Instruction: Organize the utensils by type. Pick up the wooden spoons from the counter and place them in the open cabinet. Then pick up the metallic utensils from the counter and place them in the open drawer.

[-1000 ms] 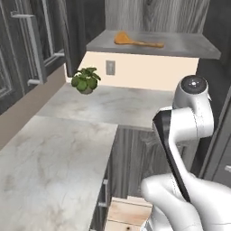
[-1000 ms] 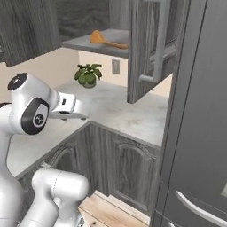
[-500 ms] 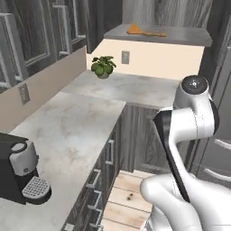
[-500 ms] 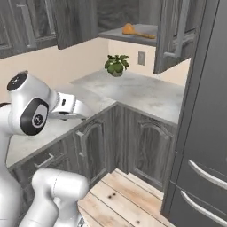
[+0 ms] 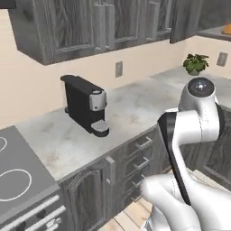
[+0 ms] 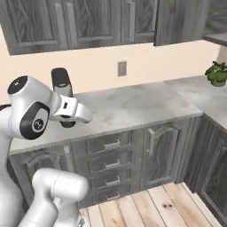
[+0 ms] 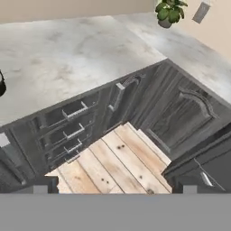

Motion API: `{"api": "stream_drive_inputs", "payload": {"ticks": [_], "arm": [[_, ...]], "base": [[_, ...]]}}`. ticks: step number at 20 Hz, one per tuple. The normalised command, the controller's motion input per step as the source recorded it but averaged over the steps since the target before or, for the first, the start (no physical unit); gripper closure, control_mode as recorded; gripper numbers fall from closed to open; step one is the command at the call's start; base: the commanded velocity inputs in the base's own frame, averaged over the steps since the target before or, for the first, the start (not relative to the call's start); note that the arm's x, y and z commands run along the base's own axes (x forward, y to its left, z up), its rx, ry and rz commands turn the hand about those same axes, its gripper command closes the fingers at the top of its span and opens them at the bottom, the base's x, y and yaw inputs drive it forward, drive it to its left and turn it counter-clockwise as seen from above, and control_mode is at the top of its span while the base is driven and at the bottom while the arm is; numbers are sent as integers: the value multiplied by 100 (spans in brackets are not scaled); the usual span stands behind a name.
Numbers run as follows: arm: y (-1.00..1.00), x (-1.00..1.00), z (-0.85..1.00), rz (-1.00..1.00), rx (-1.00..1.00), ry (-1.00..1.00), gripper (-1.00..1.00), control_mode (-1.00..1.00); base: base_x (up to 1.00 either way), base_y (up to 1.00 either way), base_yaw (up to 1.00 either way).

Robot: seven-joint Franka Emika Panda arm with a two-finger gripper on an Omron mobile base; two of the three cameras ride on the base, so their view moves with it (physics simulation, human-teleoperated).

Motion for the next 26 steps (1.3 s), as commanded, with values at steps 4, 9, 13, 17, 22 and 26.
{"api": "stream_drive_inputs", "payload": {"ticks": [4, 9, 13, 17, 22, 26], "arm": [[0, 0, 0, 0, 0, 0, -100, 100], [0, 0, 0, 0, 0, 0, -100, 100], [0, 0, 0, 0, 0, 0, -100, 100], [0, 0, 0, 0, 0, 0, -100, 100], [0, 0, 0, 0, 0, 0, -100, 100], [0, 0, 0, 0, 0, 0, -100, 100]], "base": [[-38, 0, 100], [-35, 0, 100], [-36, 0, 100], [-36, 0, 100], [-26, 1, 100], [-1, 1, 92]]}}
